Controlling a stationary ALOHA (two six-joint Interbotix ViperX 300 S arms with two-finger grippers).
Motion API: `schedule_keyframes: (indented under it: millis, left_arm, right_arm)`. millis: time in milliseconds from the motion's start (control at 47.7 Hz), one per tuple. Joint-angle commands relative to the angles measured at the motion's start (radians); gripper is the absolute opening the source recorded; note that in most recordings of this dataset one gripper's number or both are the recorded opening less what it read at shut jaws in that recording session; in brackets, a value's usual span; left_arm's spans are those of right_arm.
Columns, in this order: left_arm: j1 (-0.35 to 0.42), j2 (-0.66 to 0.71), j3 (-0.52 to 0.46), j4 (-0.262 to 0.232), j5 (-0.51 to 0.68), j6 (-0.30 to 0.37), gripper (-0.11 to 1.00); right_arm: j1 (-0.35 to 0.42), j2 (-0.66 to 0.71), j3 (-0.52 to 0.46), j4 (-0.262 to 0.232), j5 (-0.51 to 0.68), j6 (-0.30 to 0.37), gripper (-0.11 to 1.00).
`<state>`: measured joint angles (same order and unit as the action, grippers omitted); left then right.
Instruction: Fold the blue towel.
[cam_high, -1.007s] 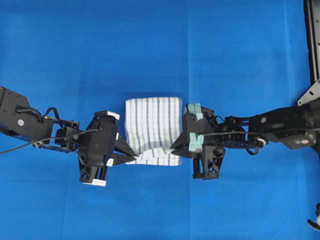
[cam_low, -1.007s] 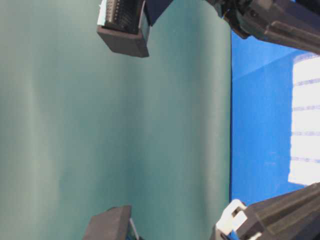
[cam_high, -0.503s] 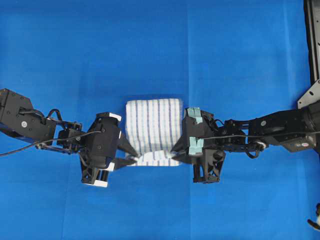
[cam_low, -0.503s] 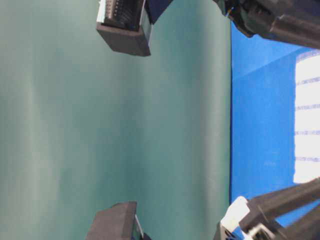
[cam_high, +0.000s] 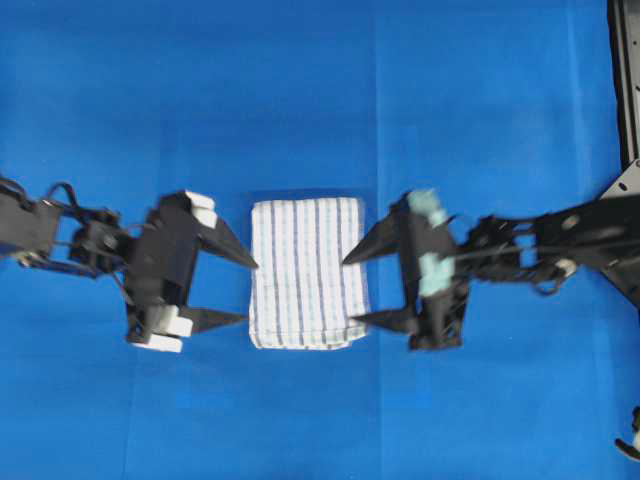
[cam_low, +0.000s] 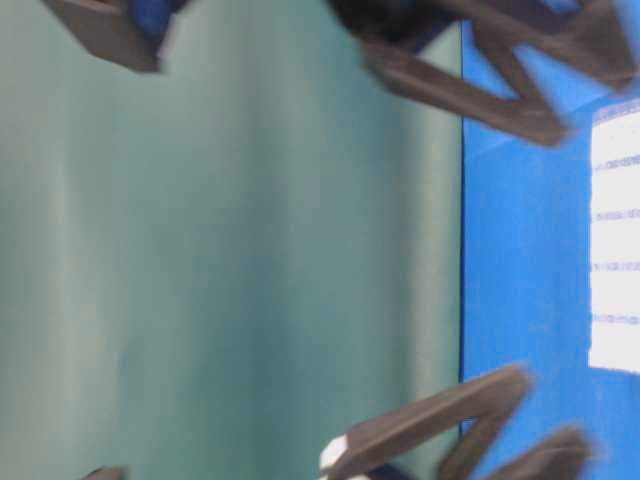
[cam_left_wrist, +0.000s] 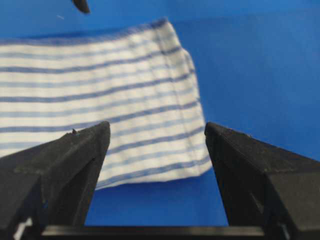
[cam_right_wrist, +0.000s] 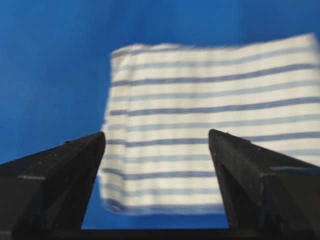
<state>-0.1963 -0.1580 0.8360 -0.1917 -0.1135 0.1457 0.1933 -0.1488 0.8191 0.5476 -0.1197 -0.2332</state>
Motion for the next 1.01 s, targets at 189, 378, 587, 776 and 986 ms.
schedule_keyframes:
  millis: [189,378,587,776,986]
  left_arm:
    - [0.066,-0.21,0.089,0.002,-0.003,0.031,0.71]
    - [0.104,-0.348,0.186,0.002,-0.021,0.031,0.71]
    - [0.121,-0.514,0.287,0.002,-0.026,0.038,0.71]
    - [0.137,-0.663,0.38,0.002,-0.026,0.038,0.71]
    - [0.137,-0.813,0.476,0.002,-0.026,0.038,0.71]
  right_arm:
    - [-0.074,-0.221,0.083,-0.005,0.017,-0.072,0.89]
    - [-0.109,-0.37,0.17,-0.005,0.015,-0.092,0.89]
    - [-0.117,-0.525,0.261,-0.009,0.017,-0.117,0.89]
    - [-0.123,-0.635,0.351,-0.009,0.011,-0.126,0.89]
    - [-0.123,-0.707,0.428,-0.009,-0.005,-0.129,0.88]
